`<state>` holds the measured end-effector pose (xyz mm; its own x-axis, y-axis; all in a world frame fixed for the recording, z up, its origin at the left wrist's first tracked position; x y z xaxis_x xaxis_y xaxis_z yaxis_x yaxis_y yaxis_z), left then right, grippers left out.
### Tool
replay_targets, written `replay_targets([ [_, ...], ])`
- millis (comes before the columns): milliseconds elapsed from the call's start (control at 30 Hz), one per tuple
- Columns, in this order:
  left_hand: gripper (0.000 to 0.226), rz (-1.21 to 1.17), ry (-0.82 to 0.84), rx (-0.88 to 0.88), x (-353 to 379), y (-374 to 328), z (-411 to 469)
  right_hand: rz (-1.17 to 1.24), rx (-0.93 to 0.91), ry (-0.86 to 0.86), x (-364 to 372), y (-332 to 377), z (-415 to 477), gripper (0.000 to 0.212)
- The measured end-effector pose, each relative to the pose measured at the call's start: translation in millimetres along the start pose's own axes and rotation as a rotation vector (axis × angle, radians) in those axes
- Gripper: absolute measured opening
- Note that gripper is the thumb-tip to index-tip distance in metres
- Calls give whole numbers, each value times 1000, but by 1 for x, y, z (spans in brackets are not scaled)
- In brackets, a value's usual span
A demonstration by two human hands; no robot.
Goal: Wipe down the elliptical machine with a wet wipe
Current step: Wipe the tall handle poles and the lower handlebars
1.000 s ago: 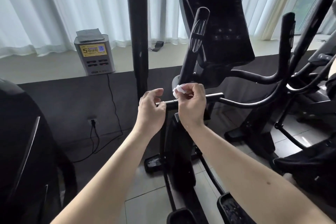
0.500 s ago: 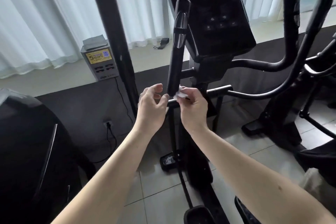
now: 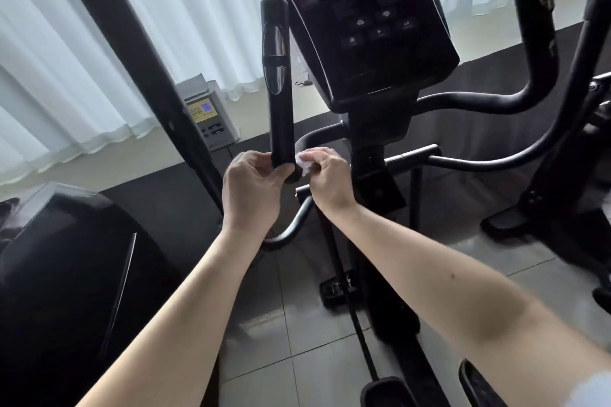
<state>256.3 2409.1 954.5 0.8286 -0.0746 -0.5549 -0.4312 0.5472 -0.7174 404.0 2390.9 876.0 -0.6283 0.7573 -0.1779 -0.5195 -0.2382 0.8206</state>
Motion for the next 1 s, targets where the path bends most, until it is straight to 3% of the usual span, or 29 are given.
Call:
replay_targets([
  [167,14,35,24,-4,-3,-5,0,-62,-11,-17,-3,-2,39,32],
  [300,21,64,29,27,-3,-10,-1,58,-43,137,2,-7,29,39],
  [400,18,57,29,24,-3,-10,-1,132,-229,153,-6,-12,16,41],
  [500,14,59,26,24,-2,-9,-1,-13,-375,124,-5,-21,27,38],
  [667,15,45,35,-7,-3,-11,-2,-179,-193,35,0,-30,51,30],
  [867,16,58,27,-17,-2,-9,-2,137,-282,158,-2,-20,32,32],
  [933,16,50,28,-15,-2,-10,-2,115,-359,143,-7,-23,33,32],
  [1000,16,56,30,-16,-2,-11,-2,-81,-410,111,-8,-33,40,29],
])
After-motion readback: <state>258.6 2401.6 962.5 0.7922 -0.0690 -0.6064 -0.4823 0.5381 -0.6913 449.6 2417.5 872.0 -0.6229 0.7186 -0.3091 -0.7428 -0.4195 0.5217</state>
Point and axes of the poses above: each hand's wrist, its own z-axis towards the middle knuckle, its own x-axis out of the palm, y = z × x, the point moved 2 cm from there along z, towards the middle knuckle, and after that the axes turned 4 degrees about y, right-handed, at the moved point
